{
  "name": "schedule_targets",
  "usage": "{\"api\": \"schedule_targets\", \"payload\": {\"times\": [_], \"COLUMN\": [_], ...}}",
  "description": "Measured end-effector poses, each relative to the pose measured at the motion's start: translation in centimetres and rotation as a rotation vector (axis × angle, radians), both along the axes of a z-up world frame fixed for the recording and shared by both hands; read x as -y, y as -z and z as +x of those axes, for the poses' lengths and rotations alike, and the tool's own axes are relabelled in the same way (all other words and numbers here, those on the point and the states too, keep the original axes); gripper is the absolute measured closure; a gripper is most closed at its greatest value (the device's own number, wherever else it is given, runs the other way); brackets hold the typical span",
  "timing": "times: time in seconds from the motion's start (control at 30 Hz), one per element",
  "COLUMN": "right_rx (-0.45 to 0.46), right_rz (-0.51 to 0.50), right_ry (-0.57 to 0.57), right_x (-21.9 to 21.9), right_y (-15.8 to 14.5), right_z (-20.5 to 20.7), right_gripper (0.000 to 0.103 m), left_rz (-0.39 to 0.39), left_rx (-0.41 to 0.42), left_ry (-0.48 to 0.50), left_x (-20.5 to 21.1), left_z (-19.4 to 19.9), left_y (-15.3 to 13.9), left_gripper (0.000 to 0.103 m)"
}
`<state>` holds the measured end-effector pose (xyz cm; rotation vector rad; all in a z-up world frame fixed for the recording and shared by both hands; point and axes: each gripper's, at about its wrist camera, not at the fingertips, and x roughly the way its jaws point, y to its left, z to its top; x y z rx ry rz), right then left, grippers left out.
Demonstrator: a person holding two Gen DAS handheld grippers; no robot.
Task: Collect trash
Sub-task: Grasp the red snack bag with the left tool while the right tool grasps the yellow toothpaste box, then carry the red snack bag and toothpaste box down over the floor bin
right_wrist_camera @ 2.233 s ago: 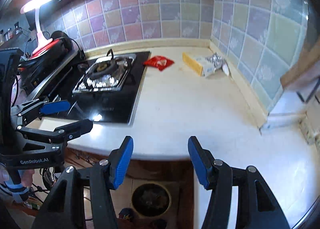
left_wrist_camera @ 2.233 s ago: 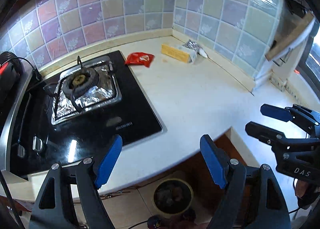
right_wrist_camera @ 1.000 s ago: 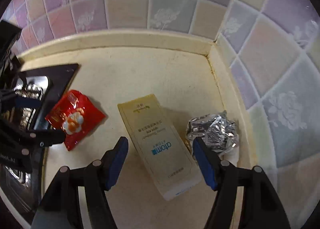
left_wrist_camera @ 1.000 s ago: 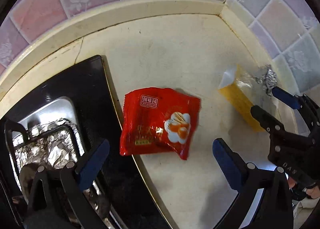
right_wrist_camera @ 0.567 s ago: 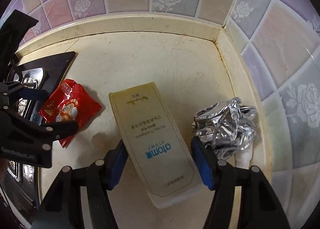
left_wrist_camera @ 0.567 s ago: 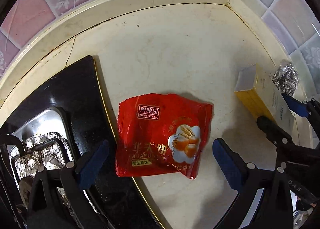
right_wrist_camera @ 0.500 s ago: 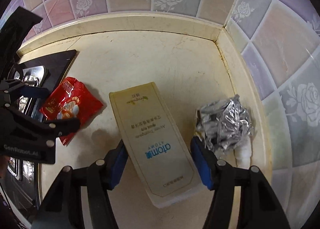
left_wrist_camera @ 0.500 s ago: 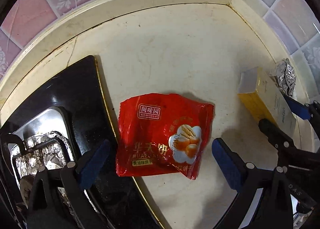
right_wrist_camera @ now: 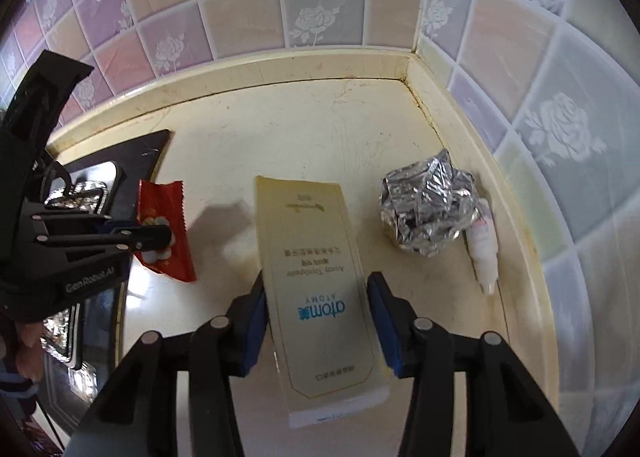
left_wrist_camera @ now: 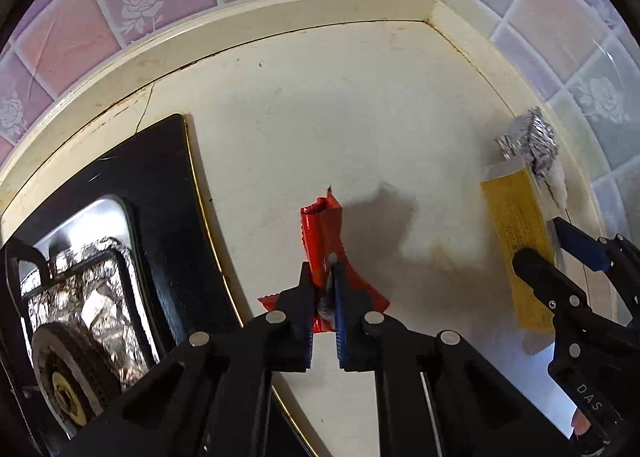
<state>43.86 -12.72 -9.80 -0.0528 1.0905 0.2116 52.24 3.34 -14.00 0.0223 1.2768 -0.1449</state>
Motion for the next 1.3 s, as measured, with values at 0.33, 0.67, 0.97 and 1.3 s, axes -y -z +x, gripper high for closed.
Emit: {"api": "schedule_targets", "payload": {"times": [0.33, 0.67, 0.97, 1.3], "right_rx": [0.074, 0.119, 0.118, 0.020], "right_rz": [0.133, 0.217, 0.270, 0.282], "right_ry": [0.070, 0.063, -0.034, -0.084], "right_x": [1.0, 2.4, 2.3, 1.6], "right_y": [-2.6, -5.9, -7.9, -5.5], "right_z": [-9.6, -20.6, -30.4, -37.0], "right_gripper": [0.058, 0.058, 0.058, 0.058], "left_rz": [-0.092, -0.238, -0.327, -0.251], "left_rx": [0.094, 0.170, 0.193, 0.129], "left_ry": [0.006, 0.003, -0.021, 0.036], "left_x": [0.7, -0.3, 0.0, -0.3], "left_z": [-9.1, -21.7, -32.6, -40.9], "left_y": [-4.2, -8.8, -10.2, -7.4], "left_gripper": [0.099, 0.099, 0.099, 0.099]}}
